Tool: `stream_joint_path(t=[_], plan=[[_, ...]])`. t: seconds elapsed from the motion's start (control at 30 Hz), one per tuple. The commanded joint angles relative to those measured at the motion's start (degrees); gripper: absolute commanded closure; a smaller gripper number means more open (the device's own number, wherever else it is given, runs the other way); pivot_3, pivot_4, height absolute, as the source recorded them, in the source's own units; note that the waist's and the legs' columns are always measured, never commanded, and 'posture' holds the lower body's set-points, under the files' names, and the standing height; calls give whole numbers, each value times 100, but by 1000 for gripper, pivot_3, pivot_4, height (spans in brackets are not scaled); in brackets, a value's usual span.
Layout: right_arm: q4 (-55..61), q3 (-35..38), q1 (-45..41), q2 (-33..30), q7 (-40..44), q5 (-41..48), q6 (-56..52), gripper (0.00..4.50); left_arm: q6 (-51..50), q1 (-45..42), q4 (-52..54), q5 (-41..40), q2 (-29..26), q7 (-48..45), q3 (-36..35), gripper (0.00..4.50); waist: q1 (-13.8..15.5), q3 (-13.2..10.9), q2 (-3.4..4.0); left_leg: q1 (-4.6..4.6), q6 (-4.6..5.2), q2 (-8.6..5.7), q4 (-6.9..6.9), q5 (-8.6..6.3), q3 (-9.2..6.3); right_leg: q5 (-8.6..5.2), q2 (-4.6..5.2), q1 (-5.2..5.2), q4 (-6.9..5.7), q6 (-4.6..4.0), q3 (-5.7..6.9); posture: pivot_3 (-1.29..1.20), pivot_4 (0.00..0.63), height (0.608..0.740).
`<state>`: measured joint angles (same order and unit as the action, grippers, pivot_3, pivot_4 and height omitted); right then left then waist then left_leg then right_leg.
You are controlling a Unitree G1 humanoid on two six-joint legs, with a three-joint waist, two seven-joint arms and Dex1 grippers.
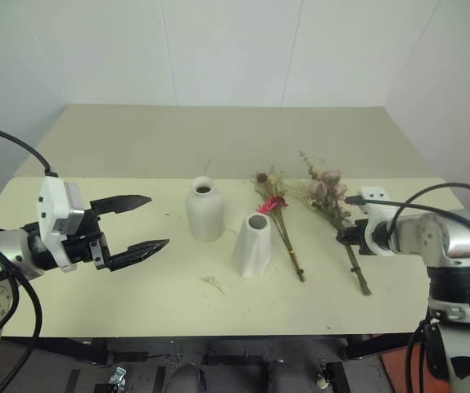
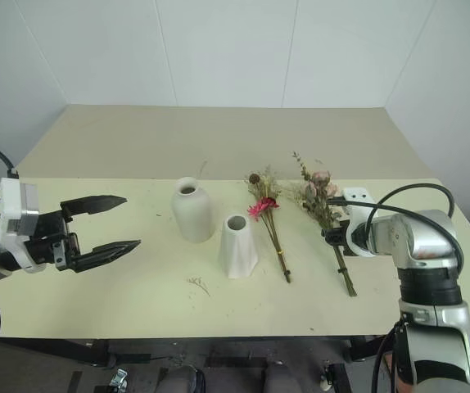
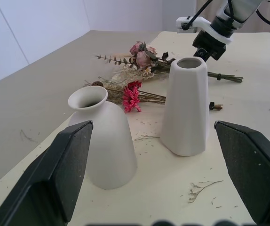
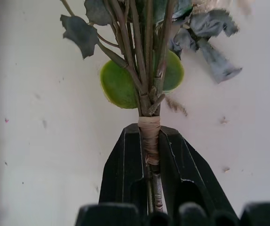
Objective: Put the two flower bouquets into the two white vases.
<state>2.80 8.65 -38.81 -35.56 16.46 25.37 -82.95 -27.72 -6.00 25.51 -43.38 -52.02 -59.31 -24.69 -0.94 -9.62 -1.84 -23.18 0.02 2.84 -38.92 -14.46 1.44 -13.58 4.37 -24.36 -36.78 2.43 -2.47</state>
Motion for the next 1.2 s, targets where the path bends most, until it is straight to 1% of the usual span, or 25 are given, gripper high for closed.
stream_joint_path(t=[0.03,0.1,0.17,0.23,0.37,0.53,0.73,0.97,1.2], plan=[[819,908,-121,302,-34,124,1194,4295,-5,-87,111,-130,-12,81,-124,0,-23,0,0,2,0,0,1,0,0,0,0,0,-2,0,-2,0,150,740],[1097,1139,-236,543,-86,197,1623,4295,-36,-110,94,-116,-23,152,-105,0,-19,0,1,4,0,1,3,0,0,0,-2,0,-3,0,-1,0,150,740],[1306,1223,-397,752,-79,260,2040,4295,-114,-135,71,-119,-66,227,-91,0,-23,0,1,4,0,2,2,0,0,0,-2,0,-2,0,-1,0,150,740],[1455,1210,-569,936,20,318,2496,4295,-227,-147,78,-142,-110,303,-99,0,-30,-1,1,4,0,2,2,0,0,0,-1,0,-4,0,-1,0,150,740],[1391,1027,-1081,1362,132,516,3117,4295,-335,-77,139,-195,-159,308,-173,0,-40,-1,3,5,0,3,3,0,0,0,-2,0,-4,0,0,0,150,740],[1145,348,-1545,2027,373,338,4164,4295,-389,19,208,-223,-175,293,-275,0,-88,-2,5,6,0,4,5,0,0,0,-2,-2,-8,-1,1,0,150,740],[641,-416,-1706,2704,408,-32,5069,4295,-414,88,270,-255,-208,304,-357,0,-123,-2,5,5,-3,4,4,1,0,1,1,-1,-8,-1,4,0,150,740],[160,-888,-1776,3439,384,-289,5829,4295,-511,290,316,-290,-297,271,-579,0,-158,-4,8,3,-5,5,7,3,-1,1,0,-9,-25,-2,4,0,150,740],[-241,-1157,-1816,3891,446,-421,6192,4295,-537,371,361,-292,-265,369,-713,0,-161,-5,9,7,-8,6,8,5,0,0,0,-10,-23,-4,4,0,150,740]])
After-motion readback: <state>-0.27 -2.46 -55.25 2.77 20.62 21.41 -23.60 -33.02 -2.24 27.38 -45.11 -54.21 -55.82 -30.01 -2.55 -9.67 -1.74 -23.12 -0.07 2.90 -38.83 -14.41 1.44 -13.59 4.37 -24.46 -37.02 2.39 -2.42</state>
